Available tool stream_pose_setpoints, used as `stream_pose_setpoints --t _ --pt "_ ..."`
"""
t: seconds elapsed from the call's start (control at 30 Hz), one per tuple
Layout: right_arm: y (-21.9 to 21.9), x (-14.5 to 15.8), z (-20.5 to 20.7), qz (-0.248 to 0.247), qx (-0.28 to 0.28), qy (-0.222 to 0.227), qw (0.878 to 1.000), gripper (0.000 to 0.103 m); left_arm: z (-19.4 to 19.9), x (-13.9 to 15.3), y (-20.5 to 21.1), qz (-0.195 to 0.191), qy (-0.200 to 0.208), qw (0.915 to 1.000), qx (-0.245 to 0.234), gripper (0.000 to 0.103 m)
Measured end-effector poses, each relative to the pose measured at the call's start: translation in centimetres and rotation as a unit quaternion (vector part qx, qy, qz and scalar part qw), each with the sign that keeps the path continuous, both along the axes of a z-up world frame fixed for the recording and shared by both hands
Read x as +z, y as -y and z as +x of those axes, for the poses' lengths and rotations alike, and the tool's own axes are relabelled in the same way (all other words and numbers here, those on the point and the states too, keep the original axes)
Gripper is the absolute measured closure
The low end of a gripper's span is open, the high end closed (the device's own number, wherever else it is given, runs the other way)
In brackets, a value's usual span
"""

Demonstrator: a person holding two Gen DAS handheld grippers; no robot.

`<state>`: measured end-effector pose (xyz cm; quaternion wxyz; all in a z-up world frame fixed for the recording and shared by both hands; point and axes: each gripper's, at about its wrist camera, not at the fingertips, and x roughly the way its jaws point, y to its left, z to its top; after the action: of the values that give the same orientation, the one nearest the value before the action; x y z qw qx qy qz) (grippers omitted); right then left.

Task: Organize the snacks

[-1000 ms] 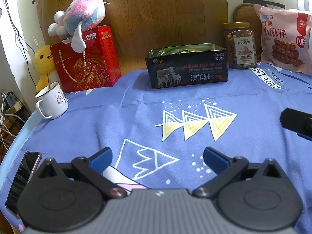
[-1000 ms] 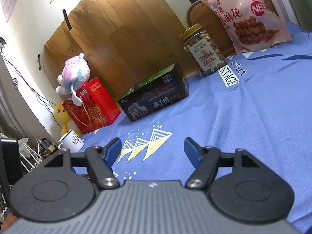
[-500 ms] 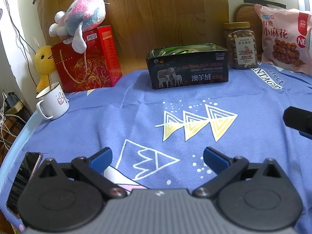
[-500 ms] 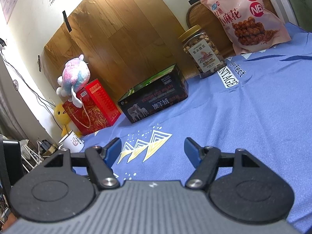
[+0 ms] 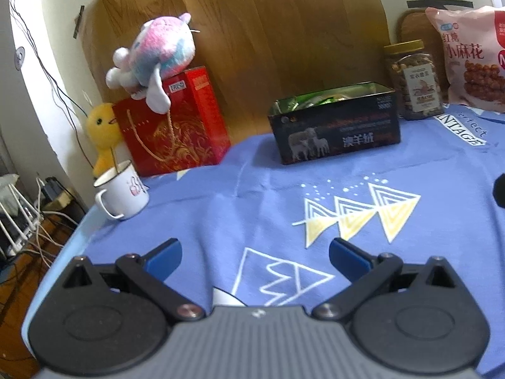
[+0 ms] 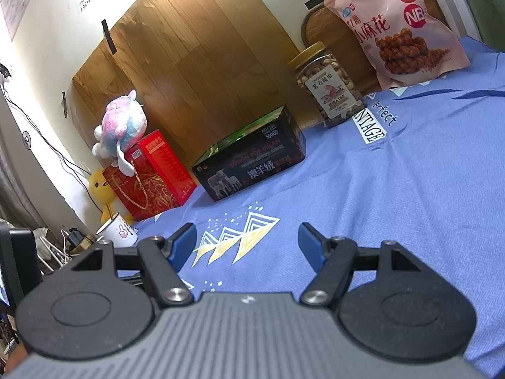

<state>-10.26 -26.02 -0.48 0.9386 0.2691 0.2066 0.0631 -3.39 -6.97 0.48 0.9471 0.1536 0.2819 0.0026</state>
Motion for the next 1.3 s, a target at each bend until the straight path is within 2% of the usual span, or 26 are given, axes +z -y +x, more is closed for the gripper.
stream_pose_setpoints --t 0.67,1.3 --pt "-0.04 0.22 0.06 0.005 0.003 0.001 1.0 0.03 0.01 -0.07 -0.27 0.001 -0.006 1.0 -0.002 0.0" --pt "0.01 0.35 -0.2 0.009 0.004 0.006 1.0 0.03 0.3 0.18 -0.96 0.013 0.006 0.9999 0.007 0.0"
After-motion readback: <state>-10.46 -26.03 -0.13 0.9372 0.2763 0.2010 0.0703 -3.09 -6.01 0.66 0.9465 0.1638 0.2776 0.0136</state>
